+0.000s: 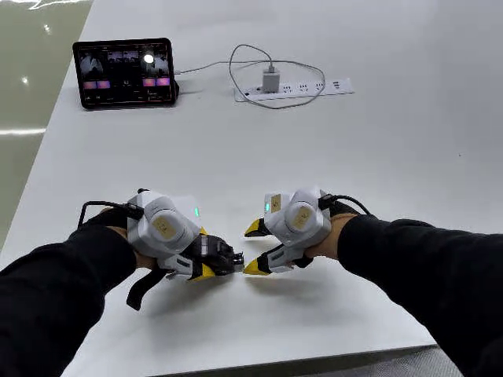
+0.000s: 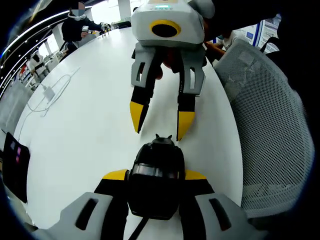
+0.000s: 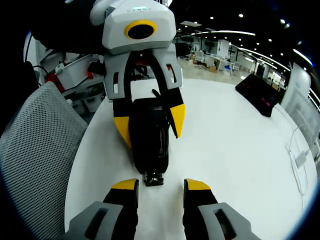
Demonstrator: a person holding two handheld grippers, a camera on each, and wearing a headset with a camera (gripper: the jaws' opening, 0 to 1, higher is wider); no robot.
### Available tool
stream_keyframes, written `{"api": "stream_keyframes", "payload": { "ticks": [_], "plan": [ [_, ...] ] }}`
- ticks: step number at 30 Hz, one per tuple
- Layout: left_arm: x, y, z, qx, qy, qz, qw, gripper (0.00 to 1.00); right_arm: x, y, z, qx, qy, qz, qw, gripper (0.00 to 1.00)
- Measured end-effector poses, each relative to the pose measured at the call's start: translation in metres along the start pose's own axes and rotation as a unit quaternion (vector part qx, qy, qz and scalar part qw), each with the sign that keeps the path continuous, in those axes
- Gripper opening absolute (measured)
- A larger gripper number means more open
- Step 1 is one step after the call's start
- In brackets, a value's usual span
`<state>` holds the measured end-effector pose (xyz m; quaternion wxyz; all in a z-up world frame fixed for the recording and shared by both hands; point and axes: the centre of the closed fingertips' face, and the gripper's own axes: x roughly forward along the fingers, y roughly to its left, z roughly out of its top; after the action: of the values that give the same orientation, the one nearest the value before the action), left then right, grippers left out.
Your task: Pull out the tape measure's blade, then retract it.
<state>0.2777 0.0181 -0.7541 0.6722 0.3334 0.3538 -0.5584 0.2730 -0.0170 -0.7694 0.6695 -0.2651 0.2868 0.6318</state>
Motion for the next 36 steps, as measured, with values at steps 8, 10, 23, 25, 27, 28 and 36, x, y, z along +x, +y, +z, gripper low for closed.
{"api": "stream_keyframes", "payload": {
  "ticks": [8, 10, 23, 25, 27, 28, 36],
  "plan": [
    [0.000, 0.000, 0.000, 0.001, -0.002, -0.002, 1.0000, 0.33, 0.010, 0.006, -0.003, -0.013, 0.013, 0.013, 0.9997, 0.23],
    [0.000, 0.000, 0.000, 0.001, -0.003, -0.002, 1.0000, 0.33, 0.013, 0.006, -0.002, -0.010, 0.012, 0.013, 0.9998, 0.21],
    [0.000, -0.001, 0.000, 0.002, -0.006, -0.003, 1.0000, 0.33, 0.017, 0.007, 0.000, -0.024, 0.037, 0.020, 0.9988, 0.12],
    [0.000, -0.001, 0.000, 0.002, -0.007, -0.003, 1.0000, 0.33, 0.016, 0.007, -0.001, -0.025, 0.035, 0.021, 0.9989, 0.12],
    [0.000, -0.001, 0.000, 0.003, -0.008, -0.002, 1.0000, 0.33, 0.016, 0.008, -0.001, -0.041, 0.035, 0.023, 0.9983, 0.11],
    [0.000, -0.001, 0.000, 0.003, -0.008, -0.002, 1.0000, 0.33, 0.016, 0.008, -0.001, -0.029, 0.034, 0.020, 0.9988, 0.11],
    [0.000, -0.001, -0.001, 0.003, -0.009, 0.002, 1.0000, 0.33, 0.015, 0.007, 0.000, -0.028, 0.030, 0.023, 0.9989, 0.10]
  ]
}}
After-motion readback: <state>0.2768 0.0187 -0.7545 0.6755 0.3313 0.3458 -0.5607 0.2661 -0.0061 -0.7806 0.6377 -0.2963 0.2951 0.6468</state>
